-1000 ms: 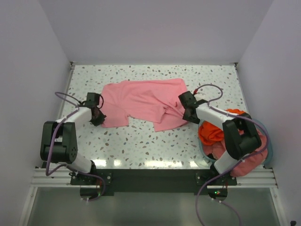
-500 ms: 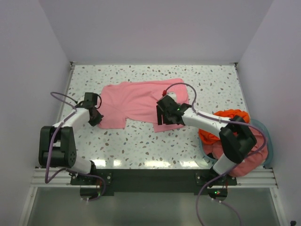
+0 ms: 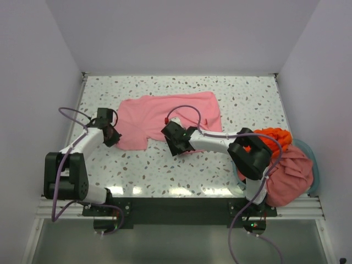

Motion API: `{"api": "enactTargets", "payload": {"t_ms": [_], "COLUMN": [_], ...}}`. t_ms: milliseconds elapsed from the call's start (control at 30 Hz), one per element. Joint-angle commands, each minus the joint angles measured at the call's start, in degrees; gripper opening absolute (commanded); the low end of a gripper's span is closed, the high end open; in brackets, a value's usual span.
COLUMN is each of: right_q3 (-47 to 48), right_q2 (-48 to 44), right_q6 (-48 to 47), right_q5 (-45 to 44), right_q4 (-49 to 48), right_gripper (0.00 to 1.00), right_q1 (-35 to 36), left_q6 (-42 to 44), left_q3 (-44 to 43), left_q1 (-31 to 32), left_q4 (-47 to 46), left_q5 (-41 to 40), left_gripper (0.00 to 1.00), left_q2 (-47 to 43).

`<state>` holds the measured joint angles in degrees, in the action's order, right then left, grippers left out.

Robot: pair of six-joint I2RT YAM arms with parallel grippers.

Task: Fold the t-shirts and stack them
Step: Flatten the tshirt out

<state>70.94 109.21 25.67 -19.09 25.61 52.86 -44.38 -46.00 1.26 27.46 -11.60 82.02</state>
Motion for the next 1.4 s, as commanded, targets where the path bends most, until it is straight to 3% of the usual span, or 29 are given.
{"api": "enactTargets", "payload": {"t_ms": [0, 100, 233, 333, 533, 800, 1033, 1167, 1367], "right_q3": [0.17, -2.64, -6.16, -7.65, -0.73, 14.22, 26.7, 35.73, 45.06], "right_q2": [2.33, -0.21, -5.05, -10.32, -24.11, -37.65, -45.65, -48.82, -49.18], "right_q6": [-0.36, 2.01, 2.54, 1.85, -4.99, -17.48, -25.41, -27.17, -26.2], "right_q5": [-3.23, -4.81, -8.94, -11.49, -28.09, -38.04, -28.56, -17.07, -7.54], "right_q4": [3.13, 4.53, 6.3, 7.53, 15.26, 14.49, 13.24, 16.66, 21.33], "right_gripper": [0.48, 0.15, 0.0, 0.0, 0.0, 0.0, 0.0, 0.0, 0.0], "right_q1": [-0.22, -0.22, -0.39, -0.3, -0.39, -0.39, -0.39, -0.3, -0.3], "left_q6": [1.23, 1.49, 1.4, 1.49, 1.66, 1.49, 2.63, 3.25, 3.6], "left_q3": [0.21, -0.32, -1.64, -3.22, -12.78, -37.12, -60.85, -75.08, -83.37], "left_q1": [-0.29, -0.29, -0.29, -0.29, -0.29, -0.29, -0.2, -0.29, -0.29], "left_q4": [-1.53, -1.53, -0.92, -0.13, 3.21, 10.05, 18.67, 24.03, 23.69], "left_q5": [1.93, 2.63, 3.07, 3.68, 6.32, 3.87, -0.69, -4.57, -3.79], "left_gripper": [0.0, 0.0, 0.0, 0.0, 0.0, 0.0, 0.0, 0.0, 0.0], "left_q2": [-2.56, -3.62, -6.25, -8.01, -12.66, -18.3, -16.63, -16.28, -17.33]}}
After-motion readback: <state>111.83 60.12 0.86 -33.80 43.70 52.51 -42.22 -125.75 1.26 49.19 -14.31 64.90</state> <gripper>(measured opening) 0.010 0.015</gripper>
